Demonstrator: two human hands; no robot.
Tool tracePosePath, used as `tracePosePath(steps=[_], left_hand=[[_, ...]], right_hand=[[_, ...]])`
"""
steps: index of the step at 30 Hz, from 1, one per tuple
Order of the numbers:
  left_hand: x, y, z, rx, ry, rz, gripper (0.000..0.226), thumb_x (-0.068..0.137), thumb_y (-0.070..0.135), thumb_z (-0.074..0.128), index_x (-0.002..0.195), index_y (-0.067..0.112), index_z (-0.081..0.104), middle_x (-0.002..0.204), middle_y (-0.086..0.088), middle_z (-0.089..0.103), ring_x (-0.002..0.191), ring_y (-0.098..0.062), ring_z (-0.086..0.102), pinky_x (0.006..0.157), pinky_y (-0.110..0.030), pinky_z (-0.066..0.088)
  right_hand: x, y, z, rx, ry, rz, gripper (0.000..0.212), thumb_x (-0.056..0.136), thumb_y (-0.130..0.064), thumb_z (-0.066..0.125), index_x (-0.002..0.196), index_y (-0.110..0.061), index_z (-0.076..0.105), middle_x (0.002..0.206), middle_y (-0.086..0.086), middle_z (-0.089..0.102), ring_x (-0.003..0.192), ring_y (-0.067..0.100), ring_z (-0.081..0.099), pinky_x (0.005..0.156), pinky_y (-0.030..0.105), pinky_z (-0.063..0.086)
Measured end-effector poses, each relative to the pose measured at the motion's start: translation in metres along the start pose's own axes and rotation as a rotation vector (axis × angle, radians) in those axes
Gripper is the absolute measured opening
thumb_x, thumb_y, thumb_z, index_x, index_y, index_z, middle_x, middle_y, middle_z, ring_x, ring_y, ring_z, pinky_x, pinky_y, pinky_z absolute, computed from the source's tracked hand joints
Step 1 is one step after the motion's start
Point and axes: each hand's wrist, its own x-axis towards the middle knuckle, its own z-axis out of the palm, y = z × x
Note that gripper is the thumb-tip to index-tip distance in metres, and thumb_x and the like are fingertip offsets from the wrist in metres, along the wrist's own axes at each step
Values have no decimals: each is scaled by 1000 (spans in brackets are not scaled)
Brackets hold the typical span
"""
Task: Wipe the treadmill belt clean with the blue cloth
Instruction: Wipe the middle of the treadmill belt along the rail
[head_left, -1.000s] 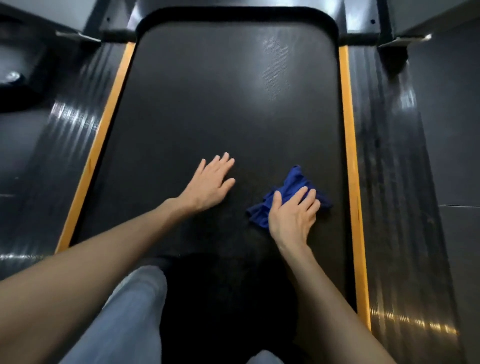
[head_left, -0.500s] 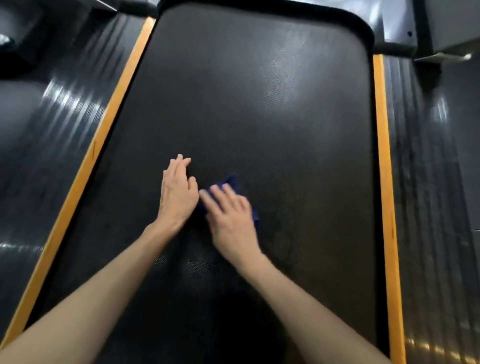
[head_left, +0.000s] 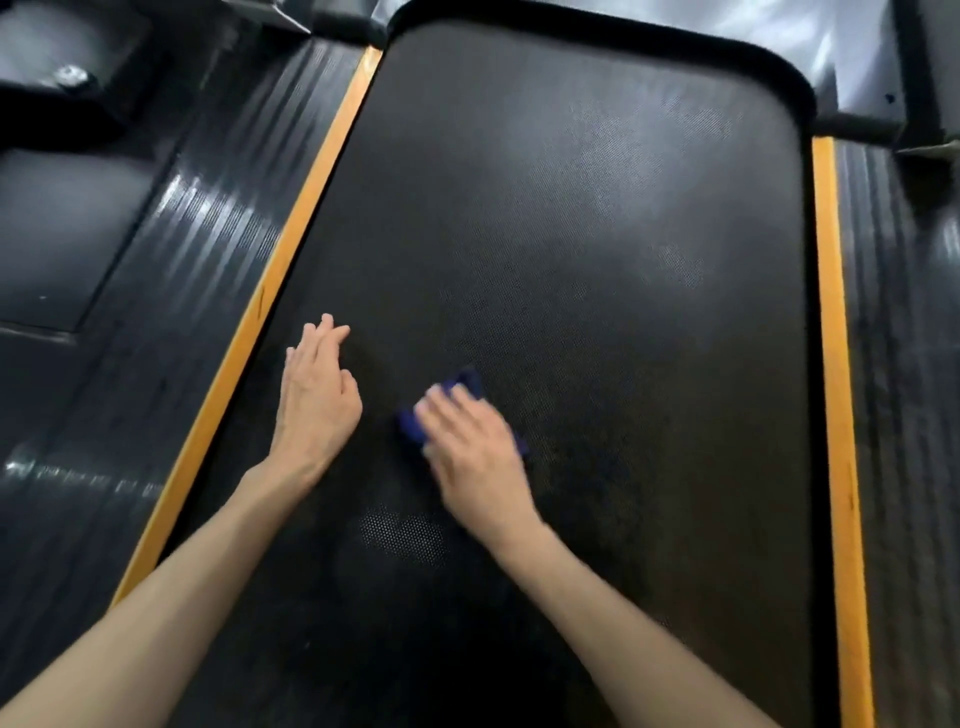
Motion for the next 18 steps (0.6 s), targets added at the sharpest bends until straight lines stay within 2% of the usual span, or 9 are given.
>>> tracePosePath(steps=[3, 5, 7, 9, 11, 13, 15, 16, 18], left_hand=[[1, -9, -3, 165, -5, -30, 59, 91, 3, 45, 146, 3, 22, 156, -16, 9, 145, -28, 4, 117, -40, 1], [-3, -17, -4, 244, -102, -148, 65, 96, 13, 43, 148, 1, 6, 155, -22, -3, 144, -33, -4, 116, -42, -2], [-7, -23, -5, 258, -202, -245, 67, 98, 18, 39, 147, -1, -1, 153, -27, -3, 143, -37, -1, 117, -44, 1], [-6, -26, -6, 286, -213, -235, 64, 98, 18, 39, 147, -3, 3, 153, -28, 6, 142, -38, 9, 117, -44, 7], [-1, -27, -7, 309, -178, -226, 61, 97, 17, 39, 145, -7, 9, 150, -29, 17, 139, -39, 18, 116, -45, 13], [3, -25, -8, 350, -151, -227, 58, 93, 12, 42, 142, -11, 19, 143, -32, 30, 131, -43, 31, 110, -47, 24], [7, -22, -13, 400, -79, -168, 56, 87, 7, 48, 137, -10, 31, 134, -31, 43, 119, -46, 42, 100, -50, 34], [9, -22, -17, 425, -28, -130, 54, 84, 5, 50, 135, -7, 36, 131, -29, 46, 115, -46, 44, 96, -52, 36], [15, -21, -26, 463, 39, -89, 51, 81, 2, 51, 130, -5, 42, 132, -27, 43, 113, -45, 41, 93, -55, 36]], right_hand=[[-9, 37, -15, -24, -95, -264, 40, 91, -18, 44, 128, -14, 58, 137, 4, 53, 129, 23, 47, 108, 35, 31], [1, 107, -33, -123, 58, -6, 41, 89, -12, 42, 126, -7, 58, 134, 12, 55, 125, 32, 50, 106, 40, 33], [11, 151, -58, -149, 203, 425, 42, 89, -12, 41, 126, 0, 57, 133, 19, 54, 124, 39, 49, 105, 45, 35], [24, 128, -50, -87, 278, 630, 43, 87, -9, 41, 125, 3, 57, 127, 21, 58, 117, 40, 53, 101, 45, 39], [26, 62, -17, -43, 227, 384, 45, 83, -9, 40, 124, -2, 59, 126, 18, 59, 117, 36, 55, 101, 41, 35], [10, 0, 7, -15, -1, -94, 49, 83, -12, 39, 129, -11, 56, 136, 8, 53, 127, 27, 48, 108, 36, 27], [6, -2, 1, -1, -148, -356, 50, 87, -14, 39, 135, -17, 50, 141, 2, 49, 132, 22, 43, 110, 32, 24], [12, 22, -8, 21, -118, -340, 49, 87, -12, 40, 135, -17, 49, 140, 4, 50, 130, 23, 45, 108, 31, 26], [30, 83, -28, 62, 48, -38, 46, 85, -6, 45, 131, -12, 51, 130, 11, 55, 116, 34, 53, 101, 35, 33]])
